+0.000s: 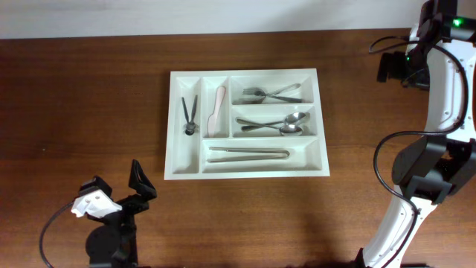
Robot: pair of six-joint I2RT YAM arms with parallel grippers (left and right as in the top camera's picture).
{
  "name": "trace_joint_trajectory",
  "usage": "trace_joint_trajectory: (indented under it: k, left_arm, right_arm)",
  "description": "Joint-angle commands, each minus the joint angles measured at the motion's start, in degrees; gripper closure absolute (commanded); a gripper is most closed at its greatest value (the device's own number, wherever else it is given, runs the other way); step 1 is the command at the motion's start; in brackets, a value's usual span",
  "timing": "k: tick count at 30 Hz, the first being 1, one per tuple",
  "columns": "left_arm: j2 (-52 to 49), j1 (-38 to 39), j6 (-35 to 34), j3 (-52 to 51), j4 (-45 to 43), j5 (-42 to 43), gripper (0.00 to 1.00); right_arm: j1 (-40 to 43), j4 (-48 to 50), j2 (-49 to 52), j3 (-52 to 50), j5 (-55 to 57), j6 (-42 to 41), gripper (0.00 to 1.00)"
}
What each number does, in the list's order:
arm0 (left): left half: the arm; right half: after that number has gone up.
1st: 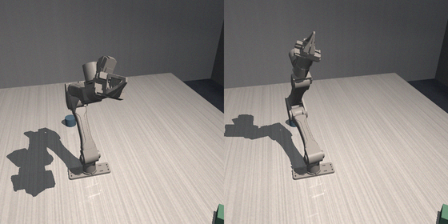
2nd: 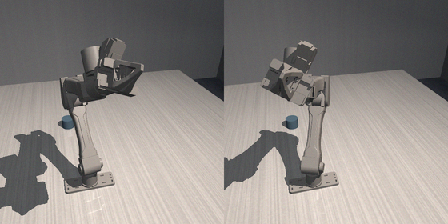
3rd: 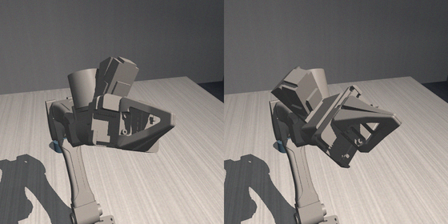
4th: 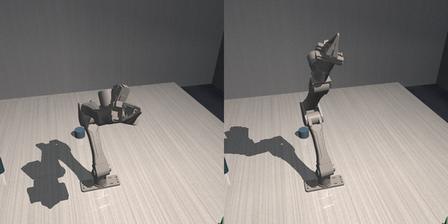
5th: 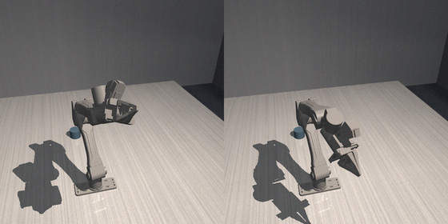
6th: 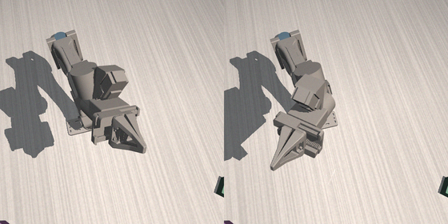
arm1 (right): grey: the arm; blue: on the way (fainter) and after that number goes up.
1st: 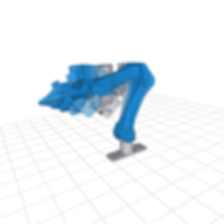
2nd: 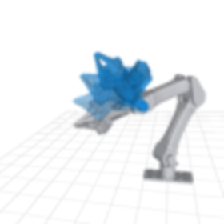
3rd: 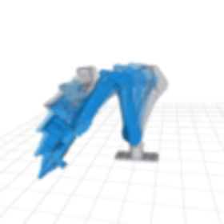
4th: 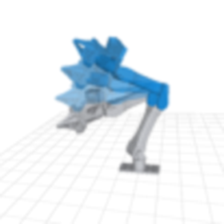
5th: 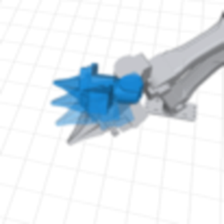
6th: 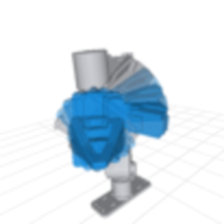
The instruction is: Pack container
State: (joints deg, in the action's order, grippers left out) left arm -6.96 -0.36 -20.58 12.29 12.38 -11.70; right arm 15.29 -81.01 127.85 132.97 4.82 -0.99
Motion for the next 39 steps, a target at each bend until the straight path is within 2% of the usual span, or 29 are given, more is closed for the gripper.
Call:
trace_joint_trajectory:
  k: [1,11,14,15,19,39]
  left_arm:
    - [3.02,-0.24,1.14,-2.38,0.35,2.91,0.01]
    - [6.69,-0.24,1.33,-5.95,1.90,7.96,0.01]
    - [6.69,-0.24,1.33,-5.95,4.96,8.68,0.01]
    - [6.69,-0.24,1.36,-5.97,8.61,8.83,0.01]
    - [6.69,-0.17,5.05,-5.97,8.68,8.76,0.01]
    - [6.67,-0.20,5.01,-5.97,8.50,8.96,0.01]
  right_arm:
    - [-0.26,-0.02,-1.64,0.33,-0.11,0.15,0.01]
    - [-0.26,-0.02,-1.64,0.33,-0.11,0.15,0.01]
    - [-0.26,0.00,-1.64,0.33,-0.11,0.15,0.01]
    - [-0.26,-0.02,-1.64,0.33,-0.11,0.15,0.01]
    - [-0.26,0.00,-1.64,0.33,-0.11,0.15,0.01]
    - [-0.26,-0.02,-1.64,0.33,-0.11,0.15,0.01]
